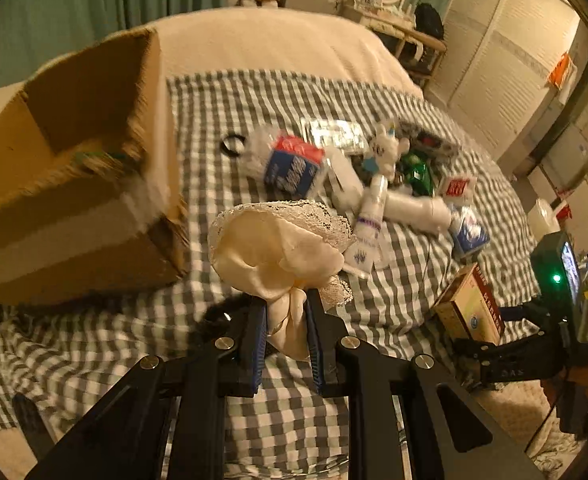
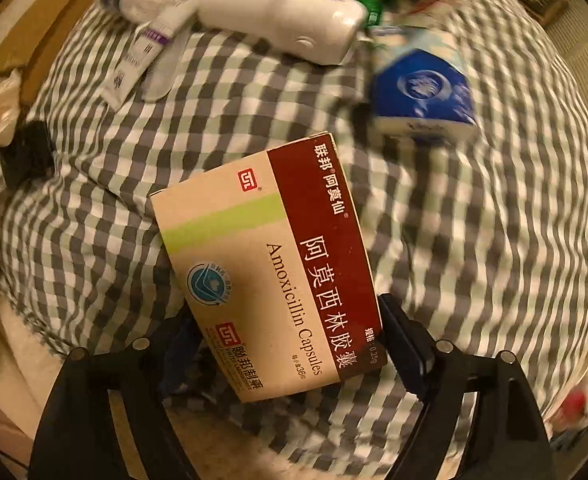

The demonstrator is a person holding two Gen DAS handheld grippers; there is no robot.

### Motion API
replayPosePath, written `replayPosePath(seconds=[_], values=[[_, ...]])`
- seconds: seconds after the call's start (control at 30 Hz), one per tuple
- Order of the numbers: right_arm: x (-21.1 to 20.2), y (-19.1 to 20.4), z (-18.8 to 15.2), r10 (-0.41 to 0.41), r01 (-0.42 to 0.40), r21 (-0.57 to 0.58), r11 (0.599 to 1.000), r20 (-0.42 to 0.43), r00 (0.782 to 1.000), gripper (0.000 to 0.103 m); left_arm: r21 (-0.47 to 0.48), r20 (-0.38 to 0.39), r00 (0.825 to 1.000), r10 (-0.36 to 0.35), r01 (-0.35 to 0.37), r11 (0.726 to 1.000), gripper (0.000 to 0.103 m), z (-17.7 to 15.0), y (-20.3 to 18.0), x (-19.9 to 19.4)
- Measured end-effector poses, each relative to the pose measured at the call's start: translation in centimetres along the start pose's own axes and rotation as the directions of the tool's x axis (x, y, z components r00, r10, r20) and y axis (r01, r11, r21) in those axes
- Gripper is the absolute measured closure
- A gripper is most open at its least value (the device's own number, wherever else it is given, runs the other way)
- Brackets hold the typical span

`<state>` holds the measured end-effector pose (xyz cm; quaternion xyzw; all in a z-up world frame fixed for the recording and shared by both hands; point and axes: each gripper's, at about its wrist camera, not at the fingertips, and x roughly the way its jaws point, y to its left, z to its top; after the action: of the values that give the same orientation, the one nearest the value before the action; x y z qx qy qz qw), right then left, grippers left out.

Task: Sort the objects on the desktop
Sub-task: 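Carry the cloth and Amoxicillin box to the cardboard box and release both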

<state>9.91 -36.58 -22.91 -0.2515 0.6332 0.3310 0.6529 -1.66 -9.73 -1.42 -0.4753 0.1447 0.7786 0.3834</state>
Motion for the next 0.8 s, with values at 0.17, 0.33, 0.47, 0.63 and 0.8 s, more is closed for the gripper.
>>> replayPosePath(seconds=[0.17, 0.33, 0.47, 0.63, 0.8], values=[[-5.1, 2.1, 0.0, 0.036, -0.033, -0.034, 0.999, 0.109, 0.993, 0.025, 0.006, 0.095, 0.995, 0.029, -0.030, 1.000, 0.084, 2.5, 0.8, -3.9], [-13.7, 6.6, 1.6, 0.067, -0.038, -0.113, 0.993, 0.271, 0.960, 0.083, 0.009, 0.239, 0.969, 0.068, -0.072, 0.997, 0.084, 6.5, 2.3, -10.2], [-16.4, 9.6, 3.6, 0.017, 0.019, -0.112, 0.993, 0.311, 0.950, 0.083, -0.009, 0.278, 0.954, 0.110, -0.112, 0.994, 0.084, 8.4, 4.6, -13.7], [-14.0, 9.2, 4.3, 0.013, -0.005, -0.036, 0.999, 0.214, 0.977, 0.032, -0.001, 0.238, 0.963, 0.129, -0.132, 0.991, 0.084, 7.9, 6.5, -14.4], [-6.4, 5.4, 2.9, 0.148, -0.150, 0.206, 0.967, 0.027, 0.989, 0.030, -0.097, 0.171, 0.981, 0.088, -0.072, 0.993, 0.084, 7.1, 8.6, -12.1]])
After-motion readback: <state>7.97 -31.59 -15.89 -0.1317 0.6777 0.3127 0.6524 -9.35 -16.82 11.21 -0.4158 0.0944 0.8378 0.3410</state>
